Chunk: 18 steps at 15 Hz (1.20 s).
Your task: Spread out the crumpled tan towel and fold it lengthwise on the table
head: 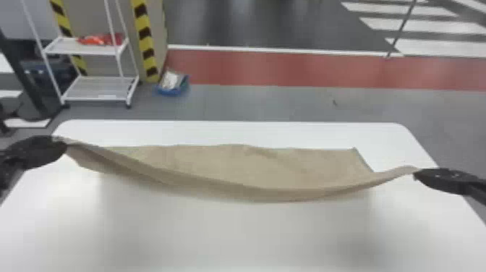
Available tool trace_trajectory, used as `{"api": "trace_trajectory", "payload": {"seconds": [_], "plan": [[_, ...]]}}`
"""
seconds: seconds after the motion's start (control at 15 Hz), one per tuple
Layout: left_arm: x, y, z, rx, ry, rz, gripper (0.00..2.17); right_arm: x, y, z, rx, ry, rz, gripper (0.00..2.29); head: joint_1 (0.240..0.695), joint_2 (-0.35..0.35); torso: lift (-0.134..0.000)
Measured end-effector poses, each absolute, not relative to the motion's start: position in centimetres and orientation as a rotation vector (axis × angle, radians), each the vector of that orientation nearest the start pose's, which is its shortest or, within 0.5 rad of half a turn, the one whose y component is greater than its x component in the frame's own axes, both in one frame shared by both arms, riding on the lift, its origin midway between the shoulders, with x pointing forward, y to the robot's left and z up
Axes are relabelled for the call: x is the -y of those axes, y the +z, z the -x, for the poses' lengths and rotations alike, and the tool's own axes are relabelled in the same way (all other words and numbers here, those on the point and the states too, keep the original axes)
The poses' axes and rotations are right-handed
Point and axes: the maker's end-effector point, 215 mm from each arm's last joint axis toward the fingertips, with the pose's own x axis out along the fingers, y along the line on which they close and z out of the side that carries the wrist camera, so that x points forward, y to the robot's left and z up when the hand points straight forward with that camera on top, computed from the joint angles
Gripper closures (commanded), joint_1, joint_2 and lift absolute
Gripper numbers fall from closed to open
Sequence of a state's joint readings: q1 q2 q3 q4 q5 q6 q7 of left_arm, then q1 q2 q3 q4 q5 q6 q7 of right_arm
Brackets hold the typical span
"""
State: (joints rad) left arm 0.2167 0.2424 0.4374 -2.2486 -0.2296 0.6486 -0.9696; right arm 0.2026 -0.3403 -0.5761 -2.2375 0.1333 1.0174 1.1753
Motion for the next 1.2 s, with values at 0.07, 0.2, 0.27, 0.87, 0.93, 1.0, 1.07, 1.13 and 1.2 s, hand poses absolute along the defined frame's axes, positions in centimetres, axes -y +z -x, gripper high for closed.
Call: {"api": "trace_trajectory", "payload": {"seconds": [0.07,0.2,0.27,0.87,0.93,1.0,1.07,1.13,1.2], "plan": [[-35.5,-29.2,-44.1,-0.370,-0.437,-0.374,2.03,39.6,-30.9,-39.7,-0.578,0.486,0.085,1.18,0.695,-0.059,-0.124],[-36.1,-31.7,-41.0,-0.404,-0.458,-0.398,2.03,39.6,-32.0,-37.1,-0.581,0.539,0.116,1.18,0.695,-0.051,-0.124],[-36.6,-32.6,-39.8,-0.422,-0.460,-0.397,2.03,39.6,-32.1,-36.0,-0.582,0.562,0.121,1.18,0.695,-0.047,-0.124],[-38.0,-35.0,-44.2,-0.560,-0.408,-0.343,2.03,41.4,-34.0,-42.6,-0.676,0.505,0.047,1.18,0.695,-0.044,-0.124],[-37.7,-35.4,-45.2,-0.581,-0.416,-0.341,2.03,41.2,-34.5,-43.8,-0.693,0.499,0.052,1.18,0.695,-0.044,-0.124],[-37.6,-35.9,-46.3,-0.602,-0.417,-0.333,2.03,40.7,-35.0,-44.9,-0.712,0.493,0.052,1.18,0.695,-0.040,-0.124],[-37.5,-36.2,-47.2,-0.616,-0.417,-0.328,2.03,40.3,-35.4,-45.8,-0.728,0.487,0.050,1.18,0.695,-0.036,-0.124],[-37.5,-36.4,-48.2,-0.628,-0.415,-0.323,2.03,40.1,-35.7,-46.9,-0.747,0.478,0.046,1.18,0.695,-0.033,-0.124],[-37.7,-36.7,-49.2,-0.637,-0.410,-0.320,2.03,40.1,-36.0,-48.0,-0.762,0.469,0.041,1.18,0.695,-0.030,-0.124]]}}
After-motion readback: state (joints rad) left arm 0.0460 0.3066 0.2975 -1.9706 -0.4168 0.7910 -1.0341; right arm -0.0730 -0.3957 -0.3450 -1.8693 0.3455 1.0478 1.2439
